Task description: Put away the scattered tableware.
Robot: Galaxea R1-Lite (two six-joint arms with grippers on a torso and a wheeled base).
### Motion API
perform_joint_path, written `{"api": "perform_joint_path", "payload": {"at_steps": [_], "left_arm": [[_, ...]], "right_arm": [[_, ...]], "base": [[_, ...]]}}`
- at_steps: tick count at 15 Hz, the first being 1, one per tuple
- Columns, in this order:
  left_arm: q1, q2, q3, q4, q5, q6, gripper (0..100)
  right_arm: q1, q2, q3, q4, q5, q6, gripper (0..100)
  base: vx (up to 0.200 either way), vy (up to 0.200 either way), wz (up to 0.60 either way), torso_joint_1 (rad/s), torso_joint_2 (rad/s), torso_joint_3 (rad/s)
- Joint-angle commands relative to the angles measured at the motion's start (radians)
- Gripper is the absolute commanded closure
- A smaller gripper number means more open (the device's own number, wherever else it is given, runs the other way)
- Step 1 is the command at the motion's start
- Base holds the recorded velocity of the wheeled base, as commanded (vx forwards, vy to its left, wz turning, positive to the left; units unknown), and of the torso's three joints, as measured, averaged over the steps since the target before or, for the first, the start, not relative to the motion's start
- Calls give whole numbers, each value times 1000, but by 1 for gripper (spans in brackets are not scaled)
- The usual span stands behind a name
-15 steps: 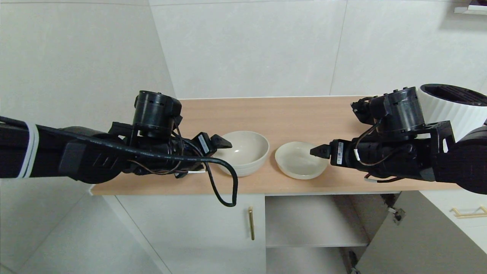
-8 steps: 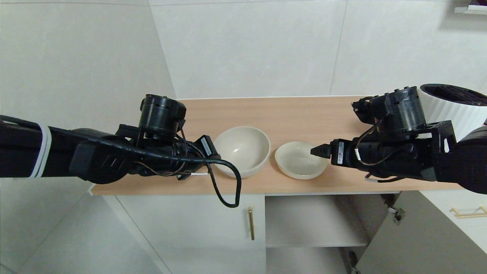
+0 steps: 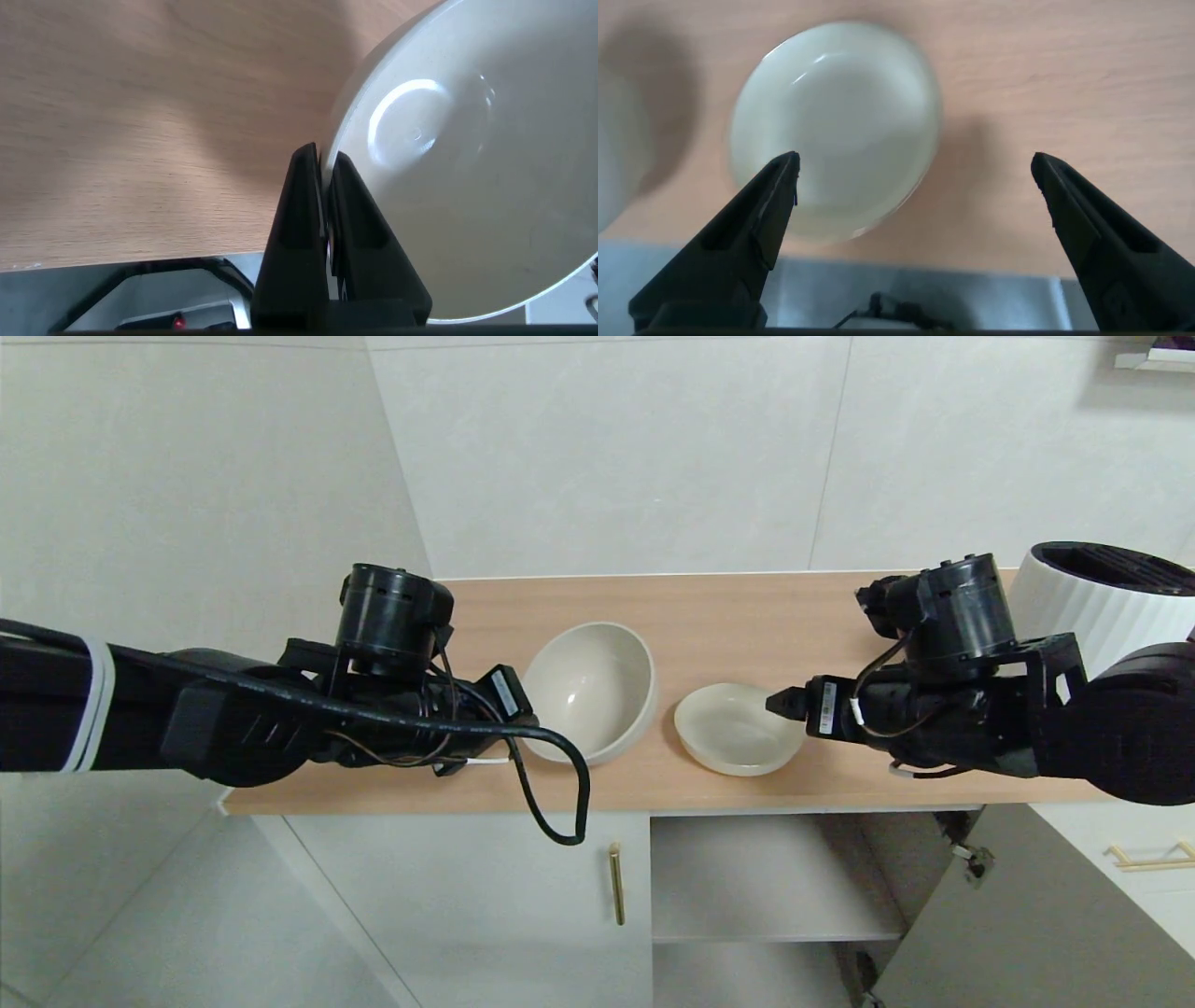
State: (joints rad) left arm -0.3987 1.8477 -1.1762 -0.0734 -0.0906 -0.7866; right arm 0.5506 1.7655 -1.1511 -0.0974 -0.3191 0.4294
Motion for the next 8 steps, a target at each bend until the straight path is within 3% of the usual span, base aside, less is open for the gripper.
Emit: {"api": "perform_joint_path", "payload": {"at_steps": [1,3,8], "left_arm": [[0,-5,0,0,0,0,100],[0,-7,0,0,0,0,100],[0,-13,0,0,0,0,100]], "right_arm": [[0,43,-21,-1,-24,0,0],[0,77,-29,-1,-72,0,0],[-1,112,-30,-1,-77,-1,0]], "base": [[0,0,0,0,0,0],[0,0,0,0,0,0],[0,0,0,0,0,0]]}}
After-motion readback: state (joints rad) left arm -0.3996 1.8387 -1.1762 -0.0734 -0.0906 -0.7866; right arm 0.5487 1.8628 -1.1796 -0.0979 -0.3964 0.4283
